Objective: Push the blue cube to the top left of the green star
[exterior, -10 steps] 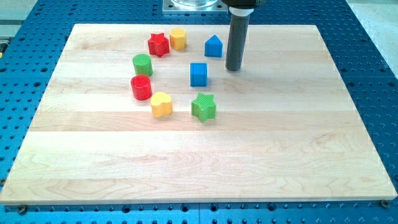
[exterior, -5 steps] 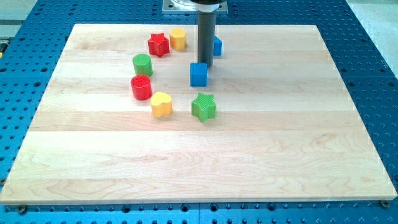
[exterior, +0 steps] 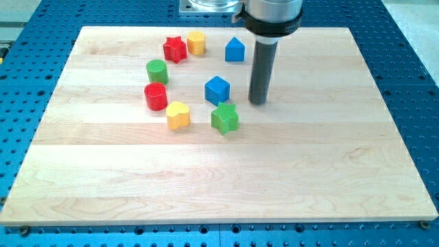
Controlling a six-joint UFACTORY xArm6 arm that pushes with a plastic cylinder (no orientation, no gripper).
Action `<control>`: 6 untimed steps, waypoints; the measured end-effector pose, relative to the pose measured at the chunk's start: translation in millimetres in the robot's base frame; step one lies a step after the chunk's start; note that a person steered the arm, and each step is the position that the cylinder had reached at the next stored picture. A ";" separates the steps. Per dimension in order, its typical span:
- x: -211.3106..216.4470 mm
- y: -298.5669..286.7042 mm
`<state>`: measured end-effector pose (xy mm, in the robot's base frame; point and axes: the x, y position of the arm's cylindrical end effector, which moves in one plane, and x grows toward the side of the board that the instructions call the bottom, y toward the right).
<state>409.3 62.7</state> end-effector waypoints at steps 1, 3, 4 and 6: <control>-1.3 -20.4; -15.1 -32.4; -17.8 -33.5; -59.0 2.1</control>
